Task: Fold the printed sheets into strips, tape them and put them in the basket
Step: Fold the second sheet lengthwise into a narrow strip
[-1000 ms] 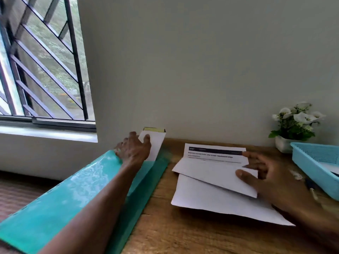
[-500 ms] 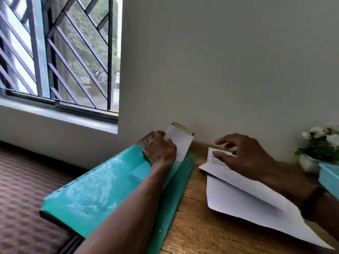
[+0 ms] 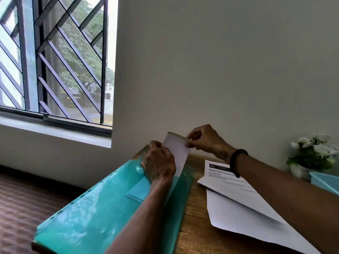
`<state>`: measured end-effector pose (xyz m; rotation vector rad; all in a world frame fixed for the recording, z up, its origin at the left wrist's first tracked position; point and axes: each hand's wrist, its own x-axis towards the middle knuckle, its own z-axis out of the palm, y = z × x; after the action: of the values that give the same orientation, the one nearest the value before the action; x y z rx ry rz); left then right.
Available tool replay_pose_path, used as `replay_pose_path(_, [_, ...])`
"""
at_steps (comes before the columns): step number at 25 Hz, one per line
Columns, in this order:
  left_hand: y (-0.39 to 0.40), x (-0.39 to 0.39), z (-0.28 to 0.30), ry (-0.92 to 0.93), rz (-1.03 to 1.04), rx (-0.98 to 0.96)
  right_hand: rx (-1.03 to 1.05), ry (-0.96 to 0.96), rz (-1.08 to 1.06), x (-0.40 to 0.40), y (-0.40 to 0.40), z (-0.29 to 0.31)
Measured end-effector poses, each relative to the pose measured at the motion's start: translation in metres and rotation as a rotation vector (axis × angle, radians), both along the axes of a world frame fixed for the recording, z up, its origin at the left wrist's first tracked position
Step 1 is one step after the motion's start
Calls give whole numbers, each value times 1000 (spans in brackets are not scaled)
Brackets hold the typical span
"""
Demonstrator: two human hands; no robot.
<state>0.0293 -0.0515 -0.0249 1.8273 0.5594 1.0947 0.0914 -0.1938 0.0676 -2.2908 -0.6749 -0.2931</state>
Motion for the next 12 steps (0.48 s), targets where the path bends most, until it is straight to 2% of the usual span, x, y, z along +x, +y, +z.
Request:
replay_pose_path(3, [-1, 0, 0, -38, -10, 11, -116, -74, 15, 3, 3, 8])
replay_pose_path(9, [-1, -1, -2, -58, 14, 15, -61, -155, 4, 5, 9, 24])
replay_pose_path(12, [-3, -5, 2, -43, 3, 15, 48, -155, -50, 8, 3, 37])
